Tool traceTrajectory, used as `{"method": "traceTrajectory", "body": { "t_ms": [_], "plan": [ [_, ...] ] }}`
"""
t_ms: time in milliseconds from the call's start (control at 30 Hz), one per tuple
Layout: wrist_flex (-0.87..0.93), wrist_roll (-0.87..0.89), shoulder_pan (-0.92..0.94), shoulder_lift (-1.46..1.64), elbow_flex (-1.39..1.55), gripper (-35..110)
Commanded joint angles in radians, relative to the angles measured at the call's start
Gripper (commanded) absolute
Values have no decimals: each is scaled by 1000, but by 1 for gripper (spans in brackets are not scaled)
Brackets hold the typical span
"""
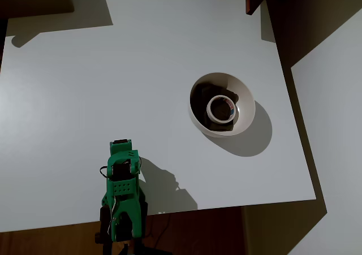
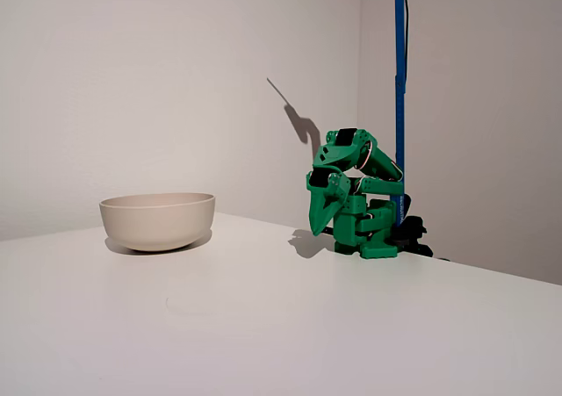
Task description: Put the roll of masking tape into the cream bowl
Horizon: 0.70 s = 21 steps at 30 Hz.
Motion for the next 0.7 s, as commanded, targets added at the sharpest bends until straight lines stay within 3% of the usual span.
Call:
{"method": "traceTrajectory", "body": {
  "t_ms": [0, 667],
  "plan": [
    [-3, 11, 6, 8, 6, -8],
    [-3, 37, 51, 8, 6, -8]
  ]
}}
